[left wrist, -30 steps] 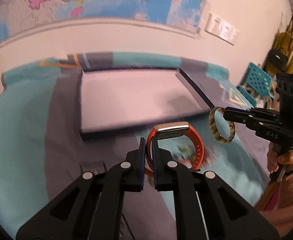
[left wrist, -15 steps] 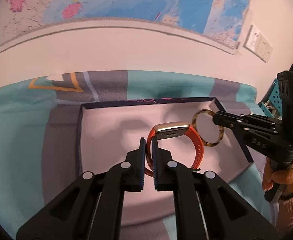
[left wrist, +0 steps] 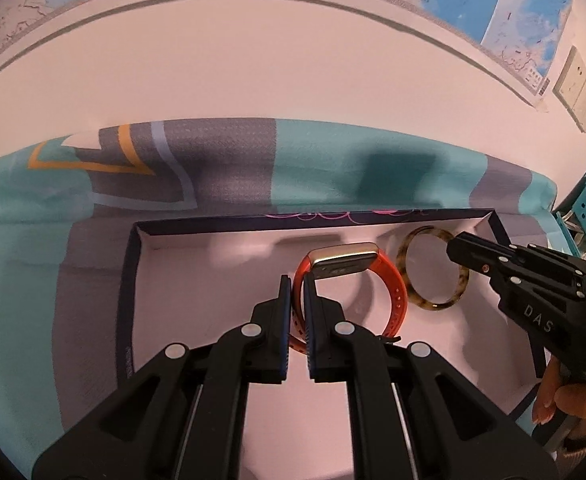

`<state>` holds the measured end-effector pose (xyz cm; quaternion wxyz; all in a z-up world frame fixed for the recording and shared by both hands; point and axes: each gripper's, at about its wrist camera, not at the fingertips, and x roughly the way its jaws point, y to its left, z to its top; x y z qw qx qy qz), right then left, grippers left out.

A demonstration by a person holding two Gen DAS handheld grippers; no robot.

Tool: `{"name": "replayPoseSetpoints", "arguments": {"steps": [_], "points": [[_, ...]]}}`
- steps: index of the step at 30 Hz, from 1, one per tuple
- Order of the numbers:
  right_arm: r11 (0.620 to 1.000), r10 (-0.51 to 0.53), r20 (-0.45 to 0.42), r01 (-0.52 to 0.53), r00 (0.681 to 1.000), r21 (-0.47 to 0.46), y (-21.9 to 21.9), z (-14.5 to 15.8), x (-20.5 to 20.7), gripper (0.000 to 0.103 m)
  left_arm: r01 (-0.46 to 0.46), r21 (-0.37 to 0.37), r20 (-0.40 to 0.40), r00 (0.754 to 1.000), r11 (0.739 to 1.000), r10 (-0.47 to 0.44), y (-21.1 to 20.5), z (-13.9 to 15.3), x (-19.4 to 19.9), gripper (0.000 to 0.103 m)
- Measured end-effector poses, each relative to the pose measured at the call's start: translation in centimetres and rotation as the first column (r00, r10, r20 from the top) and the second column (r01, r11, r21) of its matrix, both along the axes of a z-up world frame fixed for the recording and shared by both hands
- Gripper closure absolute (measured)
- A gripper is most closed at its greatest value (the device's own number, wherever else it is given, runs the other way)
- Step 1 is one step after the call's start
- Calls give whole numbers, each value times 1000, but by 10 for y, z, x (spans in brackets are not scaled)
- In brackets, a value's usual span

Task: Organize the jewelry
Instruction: 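Carry the orange watch band and tortoiseshell bangle with both tools into the box, then open both tools to release the watch and bangle, then lift away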

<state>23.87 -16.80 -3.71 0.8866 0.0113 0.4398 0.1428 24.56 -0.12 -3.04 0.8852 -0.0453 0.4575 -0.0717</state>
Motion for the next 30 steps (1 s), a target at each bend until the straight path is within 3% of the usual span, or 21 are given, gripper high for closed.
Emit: {"name": "replayPoseSetpoints", "arguments": {"steps": [11, 13, 14, 16, 17, 21, 25, 30], "points": [[999, -47, -31, 47, 998, 13, 2, -4, 13, 95, -33, -1, -51, 998, 999, 33, -4, -7, 19, 96], [998, -51, -21, 51, 998, 20, 1, -2, 11, 89, -31, -2, -64, 998, 1000, 31, -4, -8, 21, 95], [998, -50, -18, 50, 999, 23, 2, -2, 10, 87, -31, -3, -66, 997, 1000, 31, -2, -8, 20, 92], [998, -42, -4, 43, 999, 42, 2, -1, 4, 73, -33, -9, -71, 997, 999, 32, -1, -8, 21, 86], [998, -38, 10, 37, 999, 43, 2, 2, -1, 72, -35, -14, -65, 997, 999, 34, 1, -7, 20, 83], [997, 1, 58, -5, 998, 74, -2, 15, -25, 67, -32, -32, 14, 999, 999, 33, 9, 9, 0, 64], [992, 66, 121, -79, 990, 102, -7, 33, -60, 58, -12, -20, 123, 992, 1000, 15, 18, 35, -37, 56], [975, 203, 175, -214, 964, 51, -4, 42, -119, 53, 58, 4, 227, 972, 998, -58, 17, 57, -95, 47]]}}
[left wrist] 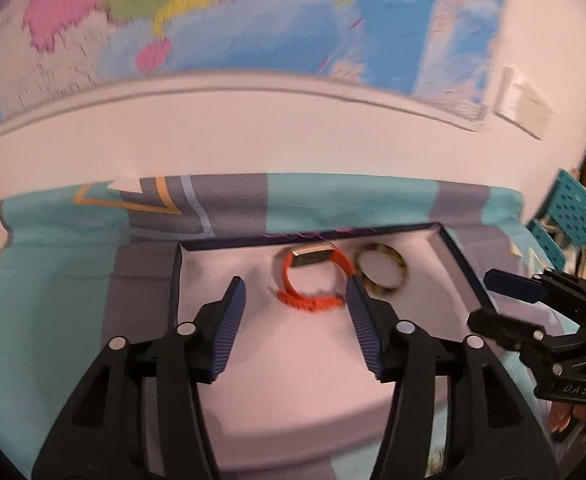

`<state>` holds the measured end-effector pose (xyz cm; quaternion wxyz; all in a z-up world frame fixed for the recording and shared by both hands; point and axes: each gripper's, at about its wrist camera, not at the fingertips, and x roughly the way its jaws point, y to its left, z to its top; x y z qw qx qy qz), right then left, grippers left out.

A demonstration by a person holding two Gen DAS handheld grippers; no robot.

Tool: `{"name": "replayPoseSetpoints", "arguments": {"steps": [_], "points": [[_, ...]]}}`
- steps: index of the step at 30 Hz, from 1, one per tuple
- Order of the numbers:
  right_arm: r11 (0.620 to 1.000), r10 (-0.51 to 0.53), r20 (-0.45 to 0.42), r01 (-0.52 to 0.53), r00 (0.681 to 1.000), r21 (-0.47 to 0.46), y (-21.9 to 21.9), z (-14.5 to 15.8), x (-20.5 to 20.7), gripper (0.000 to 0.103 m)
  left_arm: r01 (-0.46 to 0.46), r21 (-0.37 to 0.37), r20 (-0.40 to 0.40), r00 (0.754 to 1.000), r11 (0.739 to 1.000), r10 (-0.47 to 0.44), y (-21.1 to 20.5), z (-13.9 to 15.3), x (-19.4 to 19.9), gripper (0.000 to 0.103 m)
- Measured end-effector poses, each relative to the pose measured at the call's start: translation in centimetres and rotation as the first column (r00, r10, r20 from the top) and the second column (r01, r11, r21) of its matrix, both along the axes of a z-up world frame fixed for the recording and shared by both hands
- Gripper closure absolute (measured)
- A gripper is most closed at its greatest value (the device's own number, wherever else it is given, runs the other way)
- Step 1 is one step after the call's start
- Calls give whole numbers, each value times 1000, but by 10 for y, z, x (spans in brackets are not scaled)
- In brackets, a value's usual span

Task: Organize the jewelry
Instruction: 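Open both tools to release the watch and bangle, then lift away, then reach the right tool to the clear crystal bead bracelet and grasp it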

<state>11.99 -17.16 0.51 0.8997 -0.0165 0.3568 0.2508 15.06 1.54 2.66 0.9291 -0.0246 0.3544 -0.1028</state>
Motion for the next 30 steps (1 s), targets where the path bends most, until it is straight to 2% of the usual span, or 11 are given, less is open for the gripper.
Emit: {"name": "replayPoseSetpoints", "arguments": {"steps": [5, 12, 15, 21, 26, 29, 30], "points": [[995, 94, -10, -94, 996, -26, -6, -10, -55, 53, 68, 9, 19, 998, 998, -68, 0, -1, -53, 43], [996, 85, -110, -89, 990, -27, -28, -43, -97, 53, 118, -3, -32, 992, 993, -118, 2, -30, -98, 42], [997, 68, -134, -70, 989, -13, -34, -53, -106, 53, 124, -21, -61, 990, 992, -125, 1, -41, -110, 42], [997, 70, -163, -68, 984, 22, -32, -66, -112, 53, 146, -5, -75, 986, 989, -146, -11, -57, -134, 41], [997, 74, -165, -69, 983, 31, -27, -67, -111, 48, 152, 20, -81, 985, 988, -150, -16, -62, -143, 39], [996, 81, -168, -75, 982, 42, -26, -69, -112, 48, 157, 19, -85, 984, 987, -155, -16, -64, -148, 39], [996, 87, -169, -81, 982, 44, -26, -69, -112, 52, 157, 20, -87, 984, 987, -155, -16, -65, -149, 38]]}}
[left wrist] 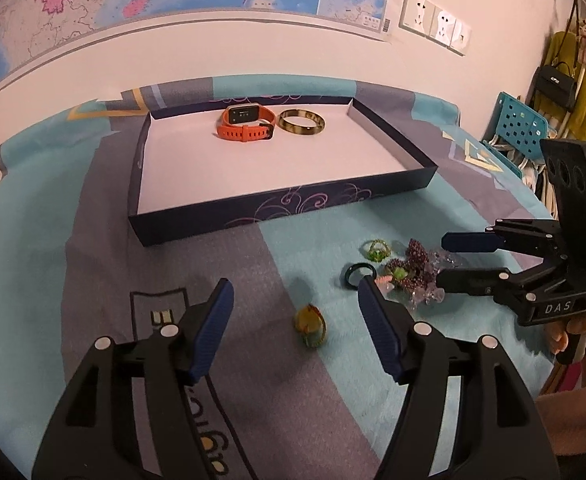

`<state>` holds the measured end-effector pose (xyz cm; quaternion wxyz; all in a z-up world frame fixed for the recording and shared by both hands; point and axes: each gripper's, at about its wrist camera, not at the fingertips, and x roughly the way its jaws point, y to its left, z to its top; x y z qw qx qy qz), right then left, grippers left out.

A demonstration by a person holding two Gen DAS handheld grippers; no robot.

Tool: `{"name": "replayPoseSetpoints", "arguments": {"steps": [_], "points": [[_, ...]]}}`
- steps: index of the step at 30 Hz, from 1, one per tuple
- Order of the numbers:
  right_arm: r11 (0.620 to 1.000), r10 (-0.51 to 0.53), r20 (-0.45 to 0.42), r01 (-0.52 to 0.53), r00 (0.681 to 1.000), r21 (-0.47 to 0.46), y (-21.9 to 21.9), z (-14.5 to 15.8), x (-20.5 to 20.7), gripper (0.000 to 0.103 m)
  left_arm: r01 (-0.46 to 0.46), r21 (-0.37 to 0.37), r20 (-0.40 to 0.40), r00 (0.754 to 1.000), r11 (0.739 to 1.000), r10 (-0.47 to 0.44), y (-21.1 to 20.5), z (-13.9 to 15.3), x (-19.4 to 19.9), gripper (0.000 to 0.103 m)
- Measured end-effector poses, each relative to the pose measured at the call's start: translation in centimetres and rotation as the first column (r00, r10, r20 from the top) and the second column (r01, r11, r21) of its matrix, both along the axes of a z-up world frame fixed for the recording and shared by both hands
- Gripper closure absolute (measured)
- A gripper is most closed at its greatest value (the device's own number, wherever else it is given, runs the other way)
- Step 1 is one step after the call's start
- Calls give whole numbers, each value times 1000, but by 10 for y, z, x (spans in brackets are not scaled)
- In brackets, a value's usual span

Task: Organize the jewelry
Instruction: 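Reach the right tool to the clear crystal bead bracelet and grasp it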

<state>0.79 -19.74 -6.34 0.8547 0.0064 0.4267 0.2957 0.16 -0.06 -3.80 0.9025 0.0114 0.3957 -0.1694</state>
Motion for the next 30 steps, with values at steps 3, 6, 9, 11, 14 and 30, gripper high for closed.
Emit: {"name": "replayPoseSetpoints", "arguments": {"steps": [3, 6, 9, 11, 14, 30], "points": [[1000, 21, 1, -21, 1000, -15, 2, 0, -3, 73, 0, 5, -11, 1000, 1000, 0, 0, -3, -2, 38], [999, 29, 7, -29, 1000, -18, 0, 2, -7, 88, -5, 3, -23, 1000, 1000, 5, 2, -6, -4, 38], [1000, 29, 8, -29, 1000, 7, -6, 5, -9, 102, -8, 1, -27, 1000, 1000, 8, 4, -7, -5, 38], [1000, 22, 15, -22, 1000, 11, -9, 8, -10, 102, -6, 0, -27, 1000, 1000, 6, 4, -7, -7, 38], [999, 23, 11, -23, 1000, 41, -17, 15, -13, 102, 5, 1, -30, 1000, 1000, -5, 3, -8, -9, 38], [987, 32, 56, -22, 998, -161, 21, -2, -11, 82, 23, 5, -55, 998, 1000, -23, -1, -13, -9, 41]]}}
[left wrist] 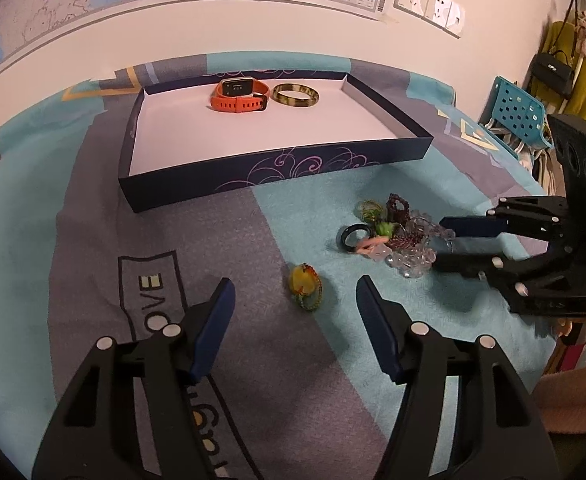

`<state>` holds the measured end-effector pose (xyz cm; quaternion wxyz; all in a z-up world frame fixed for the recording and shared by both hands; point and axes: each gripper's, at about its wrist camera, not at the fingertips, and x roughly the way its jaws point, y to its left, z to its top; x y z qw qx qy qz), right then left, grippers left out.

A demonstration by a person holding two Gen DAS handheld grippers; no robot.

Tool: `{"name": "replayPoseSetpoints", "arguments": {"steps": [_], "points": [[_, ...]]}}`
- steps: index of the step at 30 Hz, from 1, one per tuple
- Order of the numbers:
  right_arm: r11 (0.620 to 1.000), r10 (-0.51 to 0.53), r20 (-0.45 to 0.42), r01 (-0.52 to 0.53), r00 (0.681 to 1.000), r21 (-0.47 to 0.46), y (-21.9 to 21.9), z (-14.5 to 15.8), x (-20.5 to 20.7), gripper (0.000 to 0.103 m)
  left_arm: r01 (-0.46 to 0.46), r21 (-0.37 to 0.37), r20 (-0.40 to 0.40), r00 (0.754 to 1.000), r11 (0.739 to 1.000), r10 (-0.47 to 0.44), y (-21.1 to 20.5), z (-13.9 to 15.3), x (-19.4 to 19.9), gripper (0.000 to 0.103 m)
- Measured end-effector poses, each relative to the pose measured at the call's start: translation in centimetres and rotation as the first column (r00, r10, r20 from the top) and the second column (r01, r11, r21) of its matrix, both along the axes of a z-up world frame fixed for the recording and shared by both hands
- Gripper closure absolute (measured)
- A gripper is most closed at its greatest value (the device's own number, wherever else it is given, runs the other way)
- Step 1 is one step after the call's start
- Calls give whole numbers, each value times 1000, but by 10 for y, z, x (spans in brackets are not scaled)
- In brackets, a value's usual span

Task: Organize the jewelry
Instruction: 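Reach the right tool to the clear crystal bead bracelet and grasp it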

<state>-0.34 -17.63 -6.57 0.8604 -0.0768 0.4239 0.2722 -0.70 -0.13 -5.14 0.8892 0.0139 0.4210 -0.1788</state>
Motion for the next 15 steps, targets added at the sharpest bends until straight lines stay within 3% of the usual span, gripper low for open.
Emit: {"name": "replayPoseSetpoints", "arguments": {"steps": [6, 15], "points": [[992, -28, -34, 32, 999, 120, -18, 4, 4, 82, 8, -1, 1, 1000, 1000, -8, -1, 0, -1, 42], [968, -53, 59, 37, 997, 249, -36, 50, -3, 83, 30, 11, -9, 1000, 999, -30, -6, -2, -1, 54]]}}
